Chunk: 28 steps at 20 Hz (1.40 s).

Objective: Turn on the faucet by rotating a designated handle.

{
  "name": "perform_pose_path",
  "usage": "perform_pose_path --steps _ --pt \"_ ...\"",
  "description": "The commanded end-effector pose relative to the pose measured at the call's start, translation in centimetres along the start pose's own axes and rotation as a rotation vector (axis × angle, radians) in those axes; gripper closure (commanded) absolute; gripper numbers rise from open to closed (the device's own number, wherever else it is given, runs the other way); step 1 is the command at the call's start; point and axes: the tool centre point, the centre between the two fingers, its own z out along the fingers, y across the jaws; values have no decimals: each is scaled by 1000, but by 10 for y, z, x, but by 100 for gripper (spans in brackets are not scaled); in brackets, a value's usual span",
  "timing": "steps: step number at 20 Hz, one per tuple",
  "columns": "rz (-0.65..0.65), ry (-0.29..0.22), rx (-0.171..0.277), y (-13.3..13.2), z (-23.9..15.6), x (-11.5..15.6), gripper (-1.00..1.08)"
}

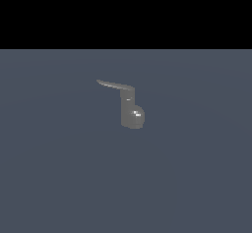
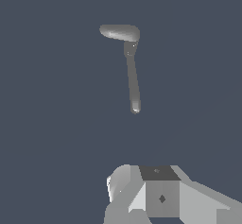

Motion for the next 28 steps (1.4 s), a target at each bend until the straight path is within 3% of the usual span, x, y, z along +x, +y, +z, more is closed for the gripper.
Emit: perform_pose_path --steps 1,14,28 --pt "0 0 0 0 0 0 108" --pt "91 -1 0 -18 20 12 108" --pt "370 -4 1 -65 80 59 108"
